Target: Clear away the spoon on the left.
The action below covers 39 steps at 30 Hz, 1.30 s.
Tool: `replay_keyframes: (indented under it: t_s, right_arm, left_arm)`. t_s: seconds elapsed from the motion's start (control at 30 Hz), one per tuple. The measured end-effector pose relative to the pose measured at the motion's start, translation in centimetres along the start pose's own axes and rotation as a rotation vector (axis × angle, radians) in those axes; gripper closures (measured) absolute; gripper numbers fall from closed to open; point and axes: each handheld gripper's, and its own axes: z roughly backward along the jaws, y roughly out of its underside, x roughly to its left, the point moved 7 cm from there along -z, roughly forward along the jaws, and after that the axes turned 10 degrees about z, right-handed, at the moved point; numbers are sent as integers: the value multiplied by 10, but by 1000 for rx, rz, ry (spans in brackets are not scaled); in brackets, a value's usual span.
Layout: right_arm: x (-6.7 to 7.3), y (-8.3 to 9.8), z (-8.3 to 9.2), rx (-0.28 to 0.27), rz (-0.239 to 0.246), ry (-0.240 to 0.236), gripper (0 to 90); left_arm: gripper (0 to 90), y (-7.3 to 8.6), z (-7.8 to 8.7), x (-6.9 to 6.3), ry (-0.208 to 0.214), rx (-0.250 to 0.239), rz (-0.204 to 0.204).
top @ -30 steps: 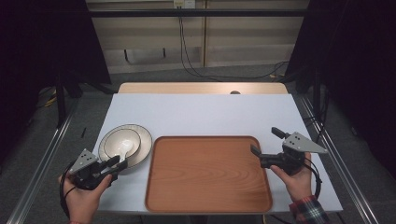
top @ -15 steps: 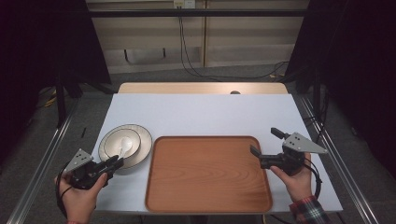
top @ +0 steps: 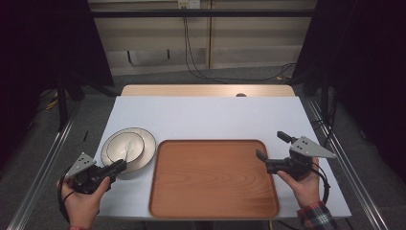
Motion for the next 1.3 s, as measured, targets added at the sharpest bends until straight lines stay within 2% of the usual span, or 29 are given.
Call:
replay_keyframes:
  t_s: [0.13, 0.43, 0.6, 0.97, 1.2, 1.3]
  right_arm:
    - [0, 0, 0, -3, 1, 4, 30]
    - [2, 0, -1, -2, 6, -8, 31]
    - [2, 0, 0, -3, 4, -2, 31]
    - [2, 0, 0, -6, -2, -7, 30]
    - [1, 0, 1, -10, -9, 1, 30]
    - [0, 0, 1, -13, -7, 1, 31]
  left_arm:
    - [820, -2, 2, 3, -28, -7, -2]
    - [850, -10, 4, 12, -47, -41, 23]
    - [857, -17, 6, 17, -46, -65, 47]
    - [855, -37, 2, 19, -37, -94, 46]
    - [855, -53, -7, 17, -37, -135, 54]
    - [853, -60, -13, 14, -34, -148, 40]
